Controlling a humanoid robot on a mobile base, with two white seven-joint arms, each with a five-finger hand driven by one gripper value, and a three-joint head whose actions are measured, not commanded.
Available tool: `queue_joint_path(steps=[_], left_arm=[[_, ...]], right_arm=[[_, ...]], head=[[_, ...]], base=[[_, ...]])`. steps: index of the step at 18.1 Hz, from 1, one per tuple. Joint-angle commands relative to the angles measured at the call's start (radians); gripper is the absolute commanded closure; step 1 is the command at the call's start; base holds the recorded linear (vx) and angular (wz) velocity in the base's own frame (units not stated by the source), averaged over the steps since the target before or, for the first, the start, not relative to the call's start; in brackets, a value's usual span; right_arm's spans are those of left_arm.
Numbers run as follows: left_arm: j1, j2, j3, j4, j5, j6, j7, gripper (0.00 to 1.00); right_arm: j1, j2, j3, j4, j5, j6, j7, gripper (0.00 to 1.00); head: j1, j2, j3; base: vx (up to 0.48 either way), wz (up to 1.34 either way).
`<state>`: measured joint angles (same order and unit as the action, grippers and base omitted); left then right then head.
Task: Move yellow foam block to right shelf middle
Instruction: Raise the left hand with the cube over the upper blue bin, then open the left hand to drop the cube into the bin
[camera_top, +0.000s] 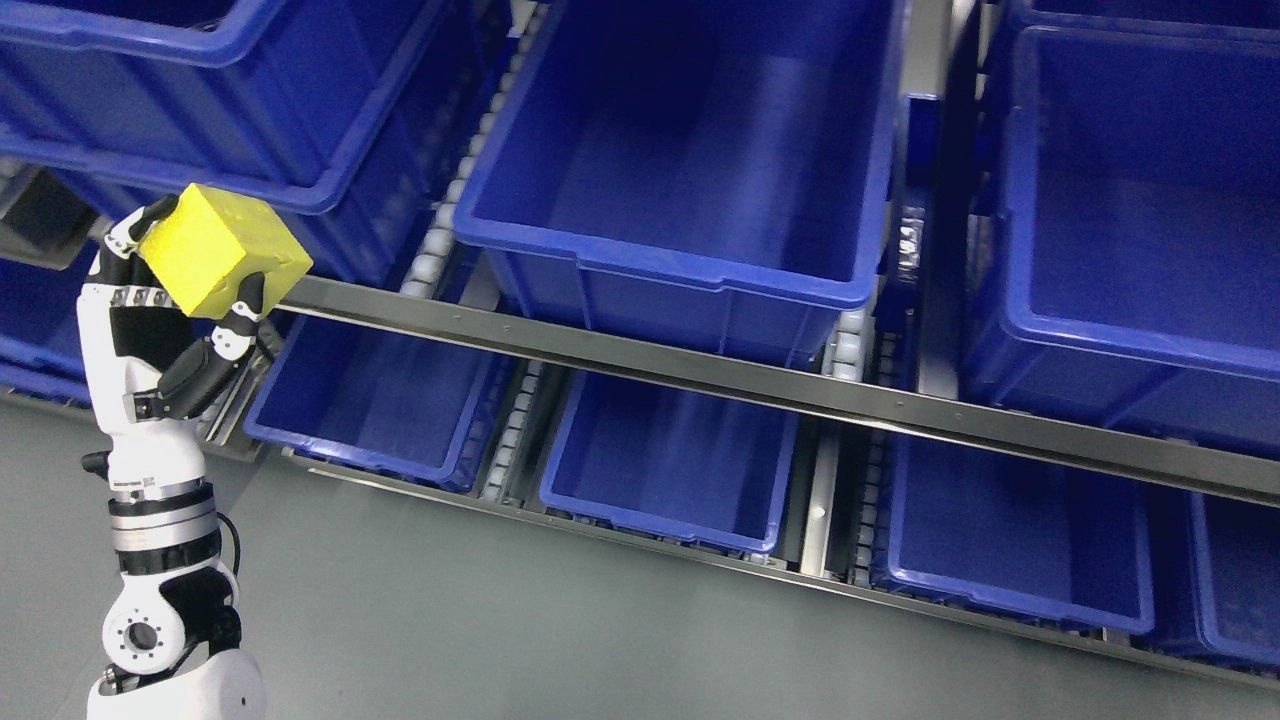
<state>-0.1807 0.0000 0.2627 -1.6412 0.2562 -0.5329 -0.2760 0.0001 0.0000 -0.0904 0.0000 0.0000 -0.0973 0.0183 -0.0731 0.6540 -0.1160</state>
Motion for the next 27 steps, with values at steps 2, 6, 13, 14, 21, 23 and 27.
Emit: queue_joint_path(steps=[2, 6, 13, 14, 21, 23, 27], left_arm=[[-0.087, 0.017, -0.114, -0.081, 0.0, -0.036, -0.015, 0.99], [-0.201, 0.017, -0.123, -0.081, 0.0, -0.009, -0.017, 1.0], [-0.531, 0.017, -0.181, -0.078, 0.0, 0.6, -0.002, 0.99], [-0.56, 0.017, -0.218, -0.075, -0.001, 0.684, 0.015, 0.99], [-0.556, 0.017, -0.405, -0.029, -0.002, 0.918, 0.337, 0.98], [-0.554, 0.017, -0.407, -0.006, -0.002, 0.958, 0.377, 0.96], [-0.553, 0.017, -0.447, 0.047, -0.002, 1.039, 0.422, 0.7]], right_arm=[[-0.003, -0.017, 0.0, -0.017, -0.001, -0.001, 0.0, 0.0], [-0.003, -0.017, 0.0, -0.017, -0.001, 0.001, 0.0, 0.0], [-0.002, -0.017, 0.0, -0.017, -0.001, -0.001, 0.0, 0.0], [-0.003, -0.017, 0.0, -0.017, -0.001, -0.001, 0.0, 0.0], [-0.002, -0.017, 0.0, -0.017, 0.0, -0.001, 0.0, 0.0], [-0.003, -0.017, 0.0, -0.017, -0.001, 0.001, 0.0, 0.0], [-0.003, -0.017, 0.0, -0.017, -0.001, 0.001, 0.0, 0.0]], head=[[0.0, 0.0, 0.0], [0.0, 0.0, 0.0], [0.0, 0.0, 0.0], [0.0, 0.0, 0.0], [0.0, 0.001, 0.0], [0.0, 0.001, 0.0], [0.0, 0.001, 0.0]], base=[[0.1, -0.69], [0.086, -0.55], [0.041, -0.21], [0.008, -0.05], [0.001, -0.01], [0.0, 0.0], [0.0, 0.0]])
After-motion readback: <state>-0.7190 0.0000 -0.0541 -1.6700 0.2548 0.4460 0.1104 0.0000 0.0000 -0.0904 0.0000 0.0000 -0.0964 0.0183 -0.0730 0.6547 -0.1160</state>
